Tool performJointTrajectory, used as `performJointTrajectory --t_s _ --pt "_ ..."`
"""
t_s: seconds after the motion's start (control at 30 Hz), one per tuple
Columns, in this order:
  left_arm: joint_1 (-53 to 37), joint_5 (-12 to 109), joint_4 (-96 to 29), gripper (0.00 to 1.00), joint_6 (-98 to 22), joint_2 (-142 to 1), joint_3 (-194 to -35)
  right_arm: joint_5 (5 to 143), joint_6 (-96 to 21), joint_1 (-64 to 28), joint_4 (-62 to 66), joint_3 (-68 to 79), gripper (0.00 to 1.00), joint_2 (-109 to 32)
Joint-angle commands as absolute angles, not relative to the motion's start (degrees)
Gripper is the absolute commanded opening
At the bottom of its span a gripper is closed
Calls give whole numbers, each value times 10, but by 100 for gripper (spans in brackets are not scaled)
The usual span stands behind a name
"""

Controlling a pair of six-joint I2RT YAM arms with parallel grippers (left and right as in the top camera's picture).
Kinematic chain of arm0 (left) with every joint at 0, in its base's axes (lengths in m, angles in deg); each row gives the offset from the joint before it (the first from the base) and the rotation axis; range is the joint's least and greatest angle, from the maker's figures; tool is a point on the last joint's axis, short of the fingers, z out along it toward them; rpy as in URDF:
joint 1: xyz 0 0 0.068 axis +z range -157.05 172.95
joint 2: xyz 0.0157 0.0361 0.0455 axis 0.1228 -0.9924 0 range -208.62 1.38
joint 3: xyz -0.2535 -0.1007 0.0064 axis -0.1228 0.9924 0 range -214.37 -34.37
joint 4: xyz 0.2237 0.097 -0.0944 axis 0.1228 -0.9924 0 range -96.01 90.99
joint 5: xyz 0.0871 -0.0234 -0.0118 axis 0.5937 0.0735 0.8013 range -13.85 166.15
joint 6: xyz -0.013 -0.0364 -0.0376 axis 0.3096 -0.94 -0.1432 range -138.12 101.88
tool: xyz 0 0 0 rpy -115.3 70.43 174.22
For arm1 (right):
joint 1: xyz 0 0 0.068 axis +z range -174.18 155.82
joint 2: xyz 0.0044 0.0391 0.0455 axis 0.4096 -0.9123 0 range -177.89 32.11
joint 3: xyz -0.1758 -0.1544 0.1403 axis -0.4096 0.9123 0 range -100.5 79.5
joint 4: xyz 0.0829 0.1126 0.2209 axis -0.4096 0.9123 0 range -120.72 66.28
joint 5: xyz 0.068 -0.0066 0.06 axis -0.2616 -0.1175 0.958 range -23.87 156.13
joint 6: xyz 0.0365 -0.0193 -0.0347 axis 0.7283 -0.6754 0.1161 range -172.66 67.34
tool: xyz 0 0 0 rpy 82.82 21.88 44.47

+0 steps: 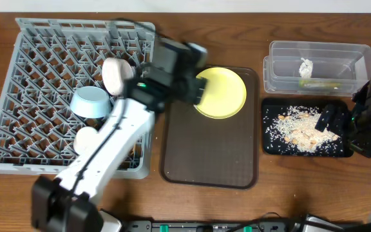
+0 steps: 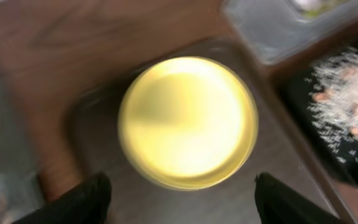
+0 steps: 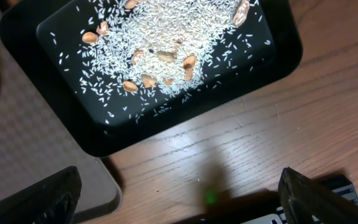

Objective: Sort waste into correct bins and load items into the dishwasher
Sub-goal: 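Reach the left gripper to the yellow plate rim and grasp it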

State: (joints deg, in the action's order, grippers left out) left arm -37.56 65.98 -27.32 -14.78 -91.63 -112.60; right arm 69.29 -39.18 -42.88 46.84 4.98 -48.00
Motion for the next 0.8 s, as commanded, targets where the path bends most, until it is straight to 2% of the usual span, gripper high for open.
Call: performJointTrajectory --t_s 0.0,0.23,0.57,0.67,0.77 --pt "-415 667 -245 77 -115 -970 -1134 694 -386 -431 468 43 99 -476" --pt "-463 667 -194 77 -99 -1071 -1134 694 -386 -431 468 43 99 -476" --pt "-470 667 -188 76 -100 -1163 -1134 694 -386 -430 468 43 99 -476" --pt "-470 667 -198 71 -100 -1172 -1133 694 -386 -430 468 43 99 -476" --pt "-470 667 -221 60 -100 -1177 -1133 694 -386 -430 468 43 99 -476"
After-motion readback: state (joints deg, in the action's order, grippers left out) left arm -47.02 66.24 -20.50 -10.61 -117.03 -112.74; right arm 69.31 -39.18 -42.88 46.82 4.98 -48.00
